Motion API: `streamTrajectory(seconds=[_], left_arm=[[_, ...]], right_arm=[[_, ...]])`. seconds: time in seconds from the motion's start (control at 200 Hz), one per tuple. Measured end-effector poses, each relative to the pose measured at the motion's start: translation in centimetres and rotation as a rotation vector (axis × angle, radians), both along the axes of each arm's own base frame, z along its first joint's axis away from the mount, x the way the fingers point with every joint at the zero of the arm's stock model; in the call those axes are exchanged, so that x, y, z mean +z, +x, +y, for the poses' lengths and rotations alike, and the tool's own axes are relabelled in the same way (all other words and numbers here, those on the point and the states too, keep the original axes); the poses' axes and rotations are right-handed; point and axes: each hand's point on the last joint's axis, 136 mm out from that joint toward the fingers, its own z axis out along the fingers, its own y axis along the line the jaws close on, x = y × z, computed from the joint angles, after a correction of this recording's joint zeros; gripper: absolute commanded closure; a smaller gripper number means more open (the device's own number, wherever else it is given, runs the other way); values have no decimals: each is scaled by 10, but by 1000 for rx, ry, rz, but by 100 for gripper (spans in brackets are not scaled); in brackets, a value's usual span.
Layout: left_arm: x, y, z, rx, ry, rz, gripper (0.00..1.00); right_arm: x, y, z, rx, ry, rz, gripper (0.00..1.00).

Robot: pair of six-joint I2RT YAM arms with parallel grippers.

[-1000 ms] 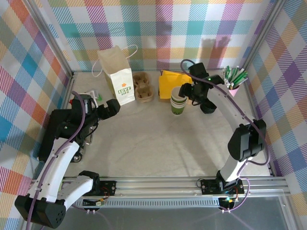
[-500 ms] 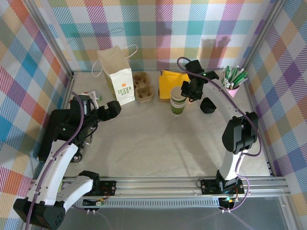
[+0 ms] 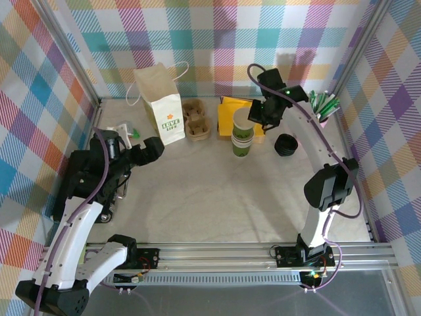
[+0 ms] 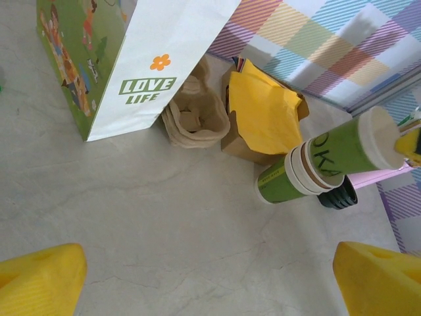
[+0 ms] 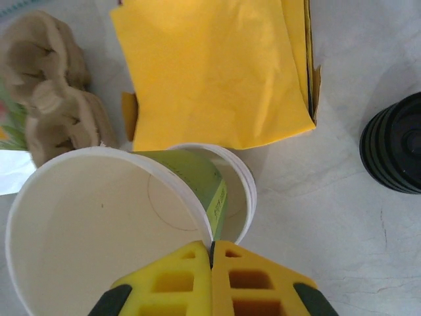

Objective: Pack the takeout coffee

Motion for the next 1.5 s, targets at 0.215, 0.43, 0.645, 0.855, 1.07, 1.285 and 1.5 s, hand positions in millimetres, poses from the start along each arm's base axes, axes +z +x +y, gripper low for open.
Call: streamTrajectory(seconds=[0.215,0.43,0.645,0.855,1.07,1.285,1.5], left_arm=[[7,-4,1,-1,-3,-12,4],[8,-6,0,-6,-7,-17,4],[9,-6,-1,-14,-13,-18,4],[10,-8,-1,-17,-16,-24,4],[9,-10,-1,-16,-16,-26,5],[8,-10,-1,-16,-16,-25,4],[6,-9,-1,-16,-15,-21,4]], right_arm=[[55,-46,12,96,34,-70,98],[59,-110,39,245,45,-76,98],[-21,-139,55,302,-21,50,99],[-78,-144,65,309,-58,98,99],[-112,-136,73,295,-62,119,99],[-130,-132,77,290,-67,133,96],[-132,-132,79,293,-68,124,94]])
